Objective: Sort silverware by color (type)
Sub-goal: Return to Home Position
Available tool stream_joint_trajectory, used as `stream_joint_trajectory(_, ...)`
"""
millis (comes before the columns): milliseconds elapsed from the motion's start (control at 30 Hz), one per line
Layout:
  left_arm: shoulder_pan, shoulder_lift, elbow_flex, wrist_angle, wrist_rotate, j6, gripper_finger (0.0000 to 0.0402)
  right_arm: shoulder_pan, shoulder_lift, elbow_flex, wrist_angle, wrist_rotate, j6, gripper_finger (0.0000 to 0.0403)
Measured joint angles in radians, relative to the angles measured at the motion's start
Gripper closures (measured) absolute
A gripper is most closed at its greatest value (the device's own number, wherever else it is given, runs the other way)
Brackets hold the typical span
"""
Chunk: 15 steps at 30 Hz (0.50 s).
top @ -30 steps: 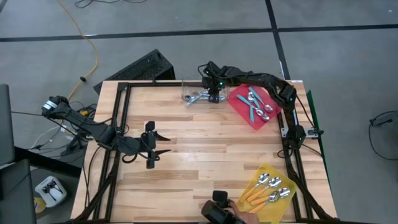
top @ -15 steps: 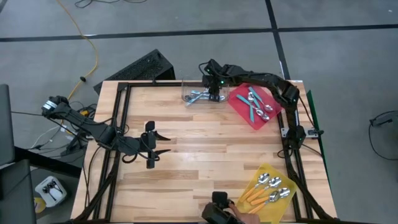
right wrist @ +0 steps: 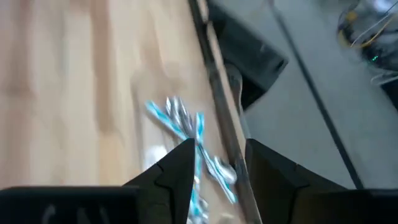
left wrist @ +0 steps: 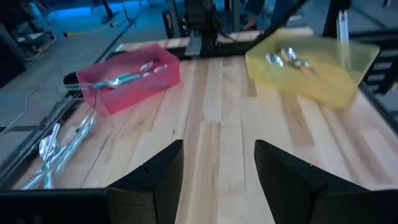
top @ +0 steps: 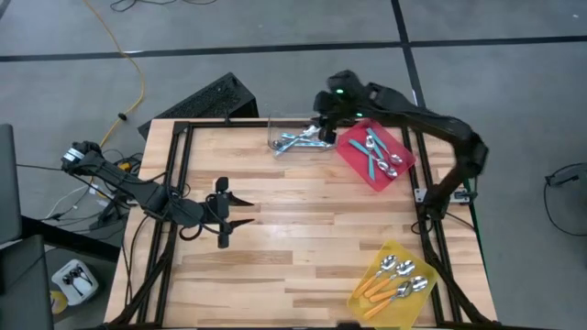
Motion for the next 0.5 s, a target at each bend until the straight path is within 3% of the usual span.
stream_joint_trajectory(233,0.0,0.0,0.0,0.076,0.015,-0.006,0.0221,0.181,-0.235,0.001,-0.096,-0.002,0.189,0.0237)
stream_joint_trajectory(500,0.0,0.0,0.0,-0.001,-0.01,0.039,0.0221,0.478,-0.401,0.001,-0.215,-0.003,0.416,0.0237)
